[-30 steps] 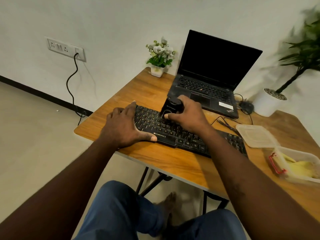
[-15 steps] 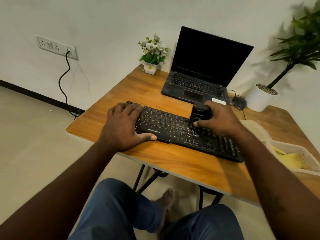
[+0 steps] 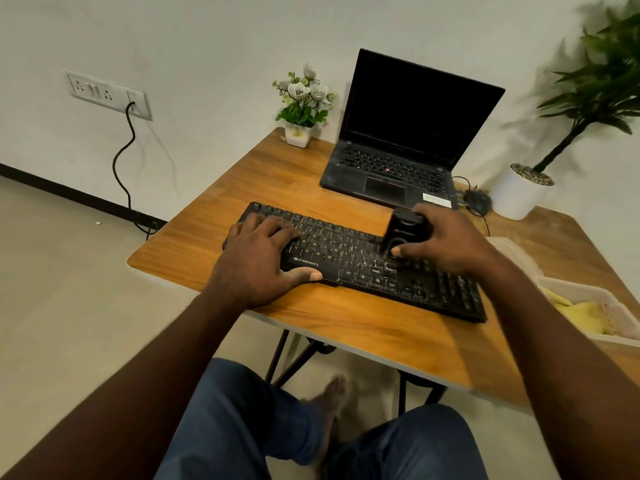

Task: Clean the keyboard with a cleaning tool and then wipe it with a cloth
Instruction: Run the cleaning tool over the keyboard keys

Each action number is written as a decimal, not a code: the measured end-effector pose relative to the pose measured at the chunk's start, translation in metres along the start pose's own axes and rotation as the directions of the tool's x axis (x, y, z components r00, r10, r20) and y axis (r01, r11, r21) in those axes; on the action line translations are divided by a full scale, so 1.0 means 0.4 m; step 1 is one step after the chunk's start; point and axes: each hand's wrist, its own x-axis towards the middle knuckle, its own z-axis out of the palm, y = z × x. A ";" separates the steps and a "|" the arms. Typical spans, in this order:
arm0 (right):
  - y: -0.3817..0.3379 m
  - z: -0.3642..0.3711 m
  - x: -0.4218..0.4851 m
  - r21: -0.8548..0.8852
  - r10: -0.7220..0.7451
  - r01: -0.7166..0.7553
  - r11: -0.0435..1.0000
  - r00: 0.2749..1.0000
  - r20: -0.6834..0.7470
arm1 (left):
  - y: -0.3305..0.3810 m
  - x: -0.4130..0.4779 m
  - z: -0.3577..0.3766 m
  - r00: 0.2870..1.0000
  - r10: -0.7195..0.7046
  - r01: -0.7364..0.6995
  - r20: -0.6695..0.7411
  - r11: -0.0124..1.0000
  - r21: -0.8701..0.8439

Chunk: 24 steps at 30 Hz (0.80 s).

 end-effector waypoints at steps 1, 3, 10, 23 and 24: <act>0.020 -0.021 -0.014 -0.022 0.029 -0.030 0.999 0.999 -0.021 | 0.000 0.001 0.001 1.000 -0.002 0.002 -0.002 1.000 -0.006; 0.035 -0.030 -0.022 -0.021 0.048 -0.049 0.999 0.997 -0.065 | -0.001 0.003 0.001 1.000 -0.003 0.003 -0.002 1.000 -0.017; -0.155 0.146 0.066 0.075 -0.175 0.181 0.981 0.982 -0.076 | -0.001 -0.002 -0.005 1.000 -0.009 0.009 0.003 1.000 -0.024; 0.014 -0.016 -0.044 -0.065 0.037 -0.041 0.997 0.997 -0.070 | -0.003 0.003 -0.005 1.000 -0.027 0.026 -0.015 0.999 -0.047; 0.002 -0.007 -0.045 -0.056 0.028 -0.033 0.998 0.996 -0.084 | -0.002 0.002 -0.005 1.000 -0.027 0.026 -0.015 0.999 -0.048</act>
